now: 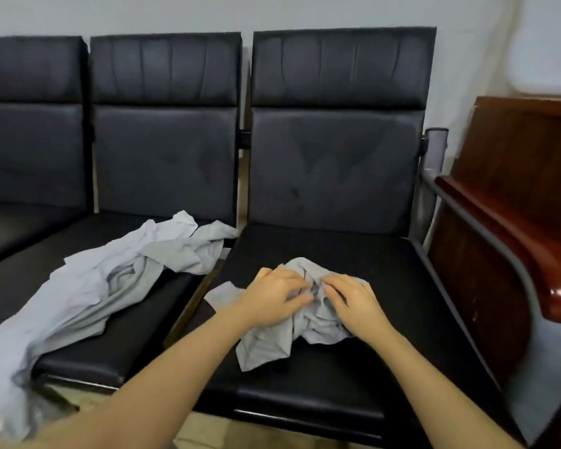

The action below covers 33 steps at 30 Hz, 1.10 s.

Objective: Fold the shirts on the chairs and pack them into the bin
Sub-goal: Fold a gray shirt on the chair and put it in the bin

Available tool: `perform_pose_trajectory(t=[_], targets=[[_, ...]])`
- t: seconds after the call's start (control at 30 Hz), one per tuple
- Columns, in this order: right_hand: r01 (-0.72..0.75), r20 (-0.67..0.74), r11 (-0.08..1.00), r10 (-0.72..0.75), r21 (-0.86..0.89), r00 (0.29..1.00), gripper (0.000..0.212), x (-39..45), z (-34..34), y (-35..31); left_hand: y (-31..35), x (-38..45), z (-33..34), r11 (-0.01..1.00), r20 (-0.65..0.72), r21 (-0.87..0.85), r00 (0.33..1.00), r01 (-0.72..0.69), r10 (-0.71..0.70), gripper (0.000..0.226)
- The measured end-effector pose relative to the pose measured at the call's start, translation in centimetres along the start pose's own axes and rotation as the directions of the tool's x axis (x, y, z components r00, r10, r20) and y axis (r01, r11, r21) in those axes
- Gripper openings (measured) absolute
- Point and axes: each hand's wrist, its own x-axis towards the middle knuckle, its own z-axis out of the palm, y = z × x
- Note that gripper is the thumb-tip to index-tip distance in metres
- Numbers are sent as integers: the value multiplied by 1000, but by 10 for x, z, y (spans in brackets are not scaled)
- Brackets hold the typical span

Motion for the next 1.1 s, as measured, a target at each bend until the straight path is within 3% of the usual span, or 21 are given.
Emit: perform_pose_trajectory(t=[0.2, 0.37, 0.53, 0.63, 0.73, 0.8, 0.87, 0.97, 1.1], targets=[[-14, 319, 999, 29, -49, 947, 44, -8, 9, 11, 8, -25, 27, 989, 81, 105, 990, 105, -114, 61], [-56, 334, 995, 79, -76, 939, 46, -2, 16, 5, -8, -36, 43, 986, 126, 36, 978, 163, -166, 56], [-185, 283, 983, 174, 16, 943, 46, 2, 15, 3, -40, -22, 41, 983, 108, -120, 986, 142, -129, 51], [-246, 139, 965, 232, 92, 963, 39, 1, 17, -1, -52, -14, 43, 978, 86, -168, 990, 125, -112, 51], [-175, -87, 977, 186, 120, 979, 29, 1, 17, -6, -54, -15, 42, 980, 76, -183, 995, 84, -71, 53], [-74, -148, 986, 96, 148, 984, 25, 3, 13, -13, -53, -20, 40, 984, -3, -175, 999, 34, -35, 55], [15, -106, 997, -7, 79, 994, 25, 3, 11, -21, -48, -28, 36, 989, -101, -147, 995, -20, 5, 60], [74, -94, 977, -94, -197, 991, 31, 0, 19, -24, -42, -38, 33, 997, -178, -61, 983, -44, 32, 65], [-28, -212, 953, -38, -301, 977, 36, -2, 30, -31, -39, -46, 34, 997, -184, -43, 981, 56, -63, 53]])
